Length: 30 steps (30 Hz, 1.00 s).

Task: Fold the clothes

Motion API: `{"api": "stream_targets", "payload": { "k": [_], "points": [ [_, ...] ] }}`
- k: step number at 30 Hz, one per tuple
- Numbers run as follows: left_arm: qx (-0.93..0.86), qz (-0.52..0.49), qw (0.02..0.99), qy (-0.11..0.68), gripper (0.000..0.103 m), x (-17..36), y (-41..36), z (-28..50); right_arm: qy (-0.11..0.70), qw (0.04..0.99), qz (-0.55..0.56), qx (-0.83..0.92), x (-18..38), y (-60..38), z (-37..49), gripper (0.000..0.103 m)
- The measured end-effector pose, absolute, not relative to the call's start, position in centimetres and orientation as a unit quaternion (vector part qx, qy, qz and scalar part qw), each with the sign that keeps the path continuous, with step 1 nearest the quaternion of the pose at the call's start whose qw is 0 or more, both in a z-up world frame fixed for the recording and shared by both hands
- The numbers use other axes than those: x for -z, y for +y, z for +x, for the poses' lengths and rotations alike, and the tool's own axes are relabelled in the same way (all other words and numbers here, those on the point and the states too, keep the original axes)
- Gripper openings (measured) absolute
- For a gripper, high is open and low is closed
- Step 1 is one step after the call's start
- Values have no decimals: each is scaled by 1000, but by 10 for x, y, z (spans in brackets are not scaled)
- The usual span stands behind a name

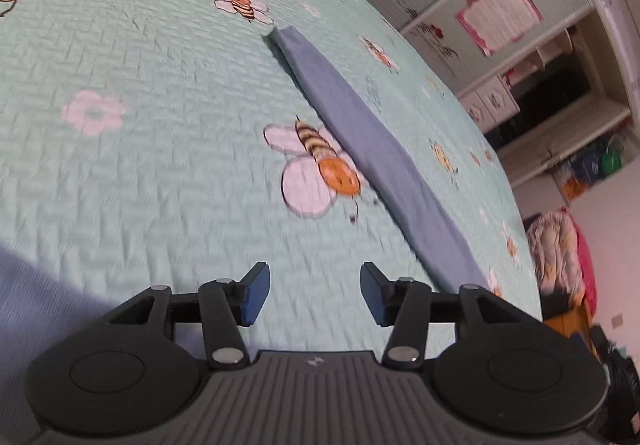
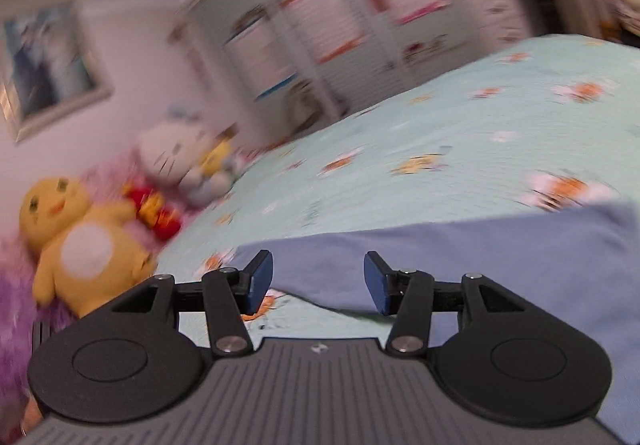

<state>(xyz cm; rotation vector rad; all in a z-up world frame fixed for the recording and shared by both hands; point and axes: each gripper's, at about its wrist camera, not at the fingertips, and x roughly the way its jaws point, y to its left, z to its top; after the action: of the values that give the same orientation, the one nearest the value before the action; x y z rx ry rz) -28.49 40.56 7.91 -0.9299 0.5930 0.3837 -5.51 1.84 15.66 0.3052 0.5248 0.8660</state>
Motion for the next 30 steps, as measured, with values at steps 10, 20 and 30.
{"api": "stream_targets", "payload": {
  "k": [10, 20, 30],
  "points": [
    [-199, -456, 824, 270, 55, -22, 426, -290, 260, 843, -27, -470, -152, 213, 61, 57],
    [-184, -441, 843, 246, 59, -18, 423, -297, 268, 808, -181, -493, -82, 344, 101, 57],
    [-166, -409, 863, 245, 73, -17, 417, -288, 315, 781, -239, -483, -37, 403, 150, 58]
  ]
}}
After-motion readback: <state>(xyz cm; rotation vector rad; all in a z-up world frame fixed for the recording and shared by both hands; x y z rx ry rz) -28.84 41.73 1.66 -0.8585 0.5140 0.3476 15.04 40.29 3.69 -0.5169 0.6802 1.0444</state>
